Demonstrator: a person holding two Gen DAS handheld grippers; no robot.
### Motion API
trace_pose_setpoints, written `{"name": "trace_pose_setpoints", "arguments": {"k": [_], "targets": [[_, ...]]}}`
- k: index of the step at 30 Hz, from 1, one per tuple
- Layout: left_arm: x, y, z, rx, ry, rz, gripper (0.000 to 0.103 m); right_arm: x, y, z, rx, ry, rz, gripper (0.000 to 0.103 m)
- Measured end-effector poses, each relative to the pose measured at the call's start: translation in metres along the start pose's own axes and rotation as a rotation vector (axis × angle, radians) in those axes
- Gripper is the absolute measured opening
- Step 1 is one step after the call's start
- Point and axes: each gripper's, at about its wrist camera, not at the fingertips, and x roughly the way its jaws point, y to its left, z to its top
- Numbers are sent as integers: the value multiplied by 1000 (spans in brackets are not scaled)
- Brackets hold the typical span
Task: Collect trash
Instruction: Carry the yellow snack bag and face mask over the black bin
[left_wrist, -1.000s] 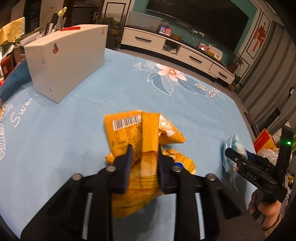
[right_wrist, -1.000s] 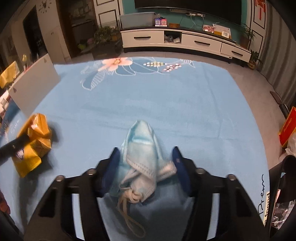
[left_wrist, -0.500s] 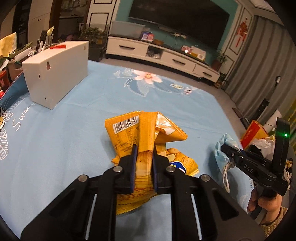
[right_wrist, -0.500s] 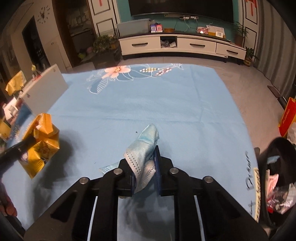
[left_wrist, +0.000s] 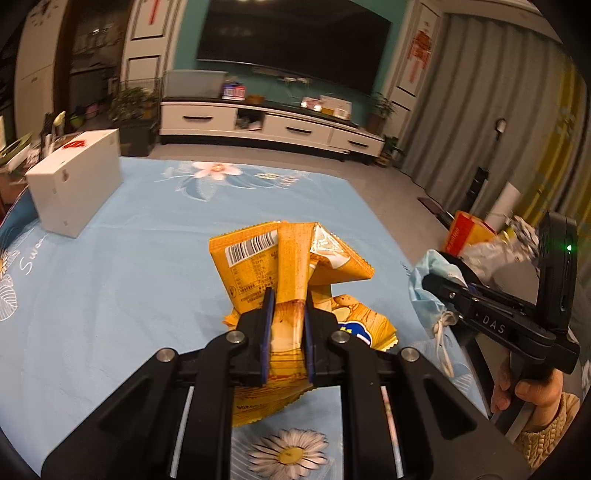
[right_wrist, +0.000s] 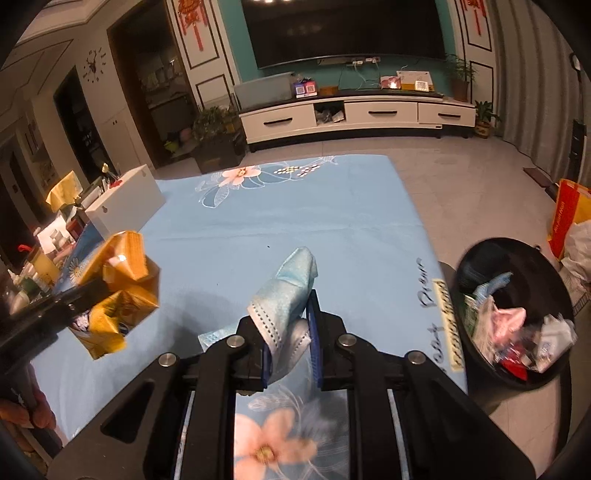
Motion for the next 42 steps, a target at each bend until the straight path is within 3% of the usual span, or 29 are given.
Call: {"name": "trace_pose_setpoints", "arguments": {"k": [9,22,42], "targets": [[-11,-62,-13,100,19,-61,15,-51,-35,-25,57,-41,-44,18],[-7,-118,-18,194,38,-100,15,-96,-93,-50,166,-98,-84,18],[25,-199,-11,333,63,-177,15,-128,-173,-69,324,-175,-152,18]]}}
